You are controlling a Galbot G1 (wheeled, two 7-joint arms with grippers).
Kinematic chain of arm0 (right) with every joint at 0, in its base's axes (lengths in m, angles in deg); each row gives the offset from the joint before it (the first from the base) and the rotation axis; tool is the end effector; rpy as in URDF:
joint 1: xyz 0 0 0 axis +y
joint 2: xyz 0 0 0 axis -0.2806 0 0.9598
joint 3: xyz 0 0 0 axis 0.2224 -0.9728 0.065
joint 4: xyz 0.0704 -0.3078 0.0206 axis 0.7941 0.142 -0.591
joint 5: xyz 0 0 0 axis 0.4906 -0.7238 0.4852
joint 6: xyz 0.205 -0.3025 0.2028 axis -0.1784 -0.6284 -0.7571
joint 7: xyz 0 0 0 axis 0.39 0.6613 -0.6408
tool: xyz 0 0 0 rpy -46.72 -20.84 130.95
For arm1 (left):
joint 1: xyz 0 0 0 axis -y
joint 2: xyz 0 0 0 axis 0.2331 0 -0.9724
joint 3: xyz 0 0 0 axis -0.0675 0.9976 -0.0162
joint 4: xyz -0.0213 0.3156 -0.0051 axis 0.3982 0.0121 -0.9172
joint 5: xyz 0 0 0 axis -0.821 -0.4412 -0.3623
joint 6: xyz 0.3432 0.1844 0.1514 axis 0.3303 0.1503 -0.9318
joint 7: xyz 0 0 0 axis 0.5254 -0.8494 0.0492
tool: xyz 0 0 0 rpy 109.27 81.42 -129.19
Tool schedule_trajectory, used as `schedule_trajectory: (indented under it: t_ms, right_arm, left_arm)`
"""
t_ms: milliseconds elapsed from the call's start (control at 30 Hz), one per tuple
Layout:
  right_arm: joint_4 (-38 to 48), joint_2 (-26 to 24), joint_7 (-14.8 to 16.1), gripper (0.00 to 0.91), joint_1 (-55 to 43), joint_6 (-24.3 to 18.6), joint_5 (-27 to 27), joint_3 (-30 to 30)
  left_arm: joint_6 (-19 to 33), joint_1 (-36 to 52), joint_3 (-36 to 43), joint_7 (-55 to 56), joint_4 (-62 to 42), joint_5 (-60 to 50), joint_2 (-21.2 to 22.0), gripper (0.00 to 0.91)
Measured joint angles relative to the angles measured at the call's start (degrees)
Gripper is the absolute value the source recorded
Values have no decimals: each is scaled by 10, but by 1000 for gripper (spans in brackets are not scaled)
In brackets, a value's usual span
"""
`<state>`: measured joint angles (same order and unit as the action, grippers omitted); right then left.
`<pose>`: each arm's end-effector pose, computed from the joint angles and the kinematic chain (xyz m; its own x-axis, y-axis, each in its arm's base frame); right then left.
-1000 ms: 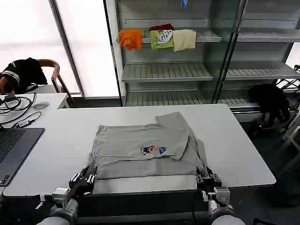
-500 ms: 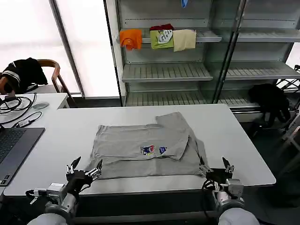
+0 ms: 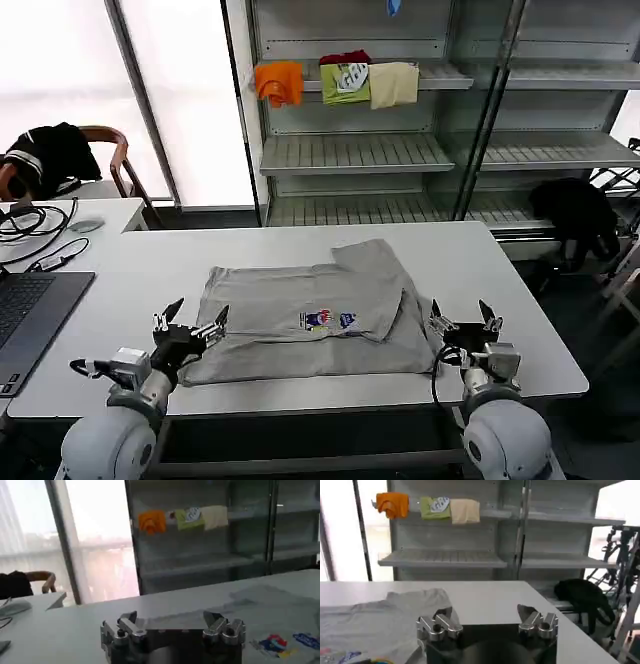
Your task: Fold and organize the clothes.
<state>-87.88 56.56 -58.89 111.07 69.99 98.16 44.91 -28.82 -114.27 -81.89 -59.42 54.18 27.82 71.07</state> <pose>0.3474 0.0067 -0.1447 -0.9775 0.0851 0.1930 0.0715 0.9945 -0.0763 0.3328 0.0479 -0.1482 -0.9658 0.1113 0.2341 0.1364 0.9862 0.0938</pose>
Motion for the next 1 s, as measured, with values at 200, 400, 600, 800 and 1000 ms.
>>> schedule_trajectory:
  t_ms: [200, 400, 600, 800, 1000]
  right_arm:
    - [44, 7, 11, 907, -64, 1, 4, -18]
    - [96, 10, 23, 907, -125, 1, 10, -38]
    - [159, 16, 40, 907, -179, 0, 17, -57]
    - [240, 30, 64, 907, -241, -1, 18, -79]
    - [336, 48, 87, 907, -311, -5, 18, -99]
  left_arm:
    - [0, 45, 10, -8, -36, 8, -10, 907]
    - [-1, 88, 28, -11, -72, 8, -5, 907]
    - [-1, 126, 46, -13, -109, 9, 4, 907]
    - [0, 162, 64, -23, -159, 13, 2, 907]
    - [0, 211, 85, -34, -226, 12, 4, 907]
